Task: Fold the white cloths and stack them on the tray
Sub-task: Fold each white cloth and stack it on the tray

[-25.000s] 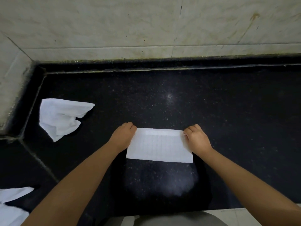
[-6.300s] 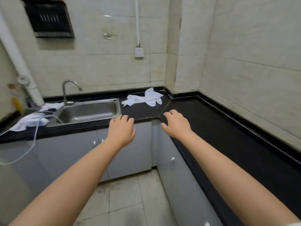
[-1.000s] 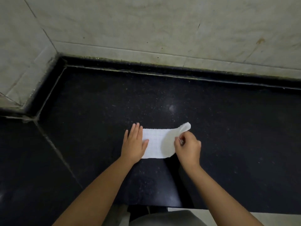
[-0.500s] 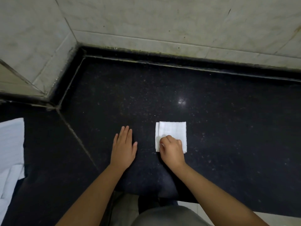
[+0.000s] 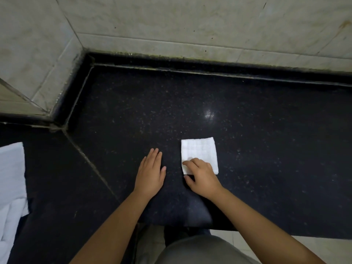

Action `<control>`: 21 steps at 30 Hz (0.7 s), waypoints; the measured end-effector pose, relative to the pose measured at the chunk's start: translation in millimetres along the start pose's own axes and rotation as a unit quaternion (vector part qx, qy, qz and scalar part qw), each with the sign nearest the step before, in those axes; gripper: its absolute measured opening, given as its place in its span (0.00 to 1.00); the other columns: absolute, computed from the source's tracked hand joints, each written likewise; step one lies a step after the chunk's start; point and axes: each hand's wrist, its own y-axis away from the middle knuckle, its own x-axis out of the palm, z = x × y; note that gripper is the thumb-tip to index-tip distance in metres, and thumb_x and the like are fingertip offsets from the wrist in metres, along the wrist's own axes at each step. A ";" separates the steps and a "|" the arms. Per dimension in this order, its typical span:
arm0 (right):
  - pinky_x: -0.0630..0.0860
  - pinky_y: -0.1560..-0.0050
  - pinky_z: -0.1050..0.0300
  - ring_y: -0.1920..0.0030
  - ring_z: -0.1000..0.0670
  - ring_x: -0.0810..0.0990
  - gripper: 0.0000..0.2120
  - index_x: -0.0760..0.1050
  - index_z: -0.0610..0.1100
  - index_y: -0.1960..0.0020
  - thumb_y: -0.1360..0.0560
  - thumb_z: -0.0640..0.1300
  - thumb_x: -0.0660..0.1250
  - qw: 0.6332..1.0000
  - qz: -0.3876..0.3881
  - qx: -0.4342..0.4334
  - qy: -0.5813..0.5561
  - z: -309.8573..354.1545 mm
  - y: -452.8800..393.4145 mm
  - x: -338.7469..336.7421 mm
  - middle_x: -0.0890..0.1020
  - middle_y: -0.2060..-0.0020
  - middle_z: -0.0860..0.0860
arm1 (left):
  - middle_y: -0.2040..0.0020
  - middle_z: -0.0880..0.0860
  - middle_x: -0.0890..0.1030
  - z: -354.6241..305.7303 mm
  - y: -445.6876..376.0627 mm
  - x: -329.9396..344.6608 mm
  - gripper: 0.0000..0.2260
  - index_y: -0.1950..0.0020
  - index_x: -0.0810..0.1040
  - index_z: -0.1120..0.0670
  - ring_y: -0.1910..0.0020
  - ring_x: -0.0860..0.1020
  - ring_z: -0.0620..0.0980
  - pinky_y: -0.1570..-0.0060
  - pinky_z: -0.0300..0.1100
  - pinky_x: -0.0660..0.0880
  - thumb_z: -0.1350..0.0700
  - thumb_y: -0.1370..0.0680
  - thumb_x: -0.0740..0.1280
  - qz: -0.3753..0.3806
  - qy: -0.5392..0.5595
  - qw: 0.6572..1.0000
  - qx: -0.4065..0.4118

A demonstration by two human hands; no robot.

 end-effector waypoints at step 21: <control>0.76 0.68 0.60 0.70 0.47 0.78 0.16 0.81 0.42 0.62 0.34 0.42 0.54 0.990 -0.028 -0.019 0.133 -51.0 11.6 -51.2 0.81 0.69 0.50 | 0.65 0.48 0.79 -47.3 -31.6 30.5 0.12 0.64 0.80 0.52 0.62 0.74 0.47 0.60 0.38 0.72 0.46 0.31 0.62 -0.091 -0.091 0.957 0.261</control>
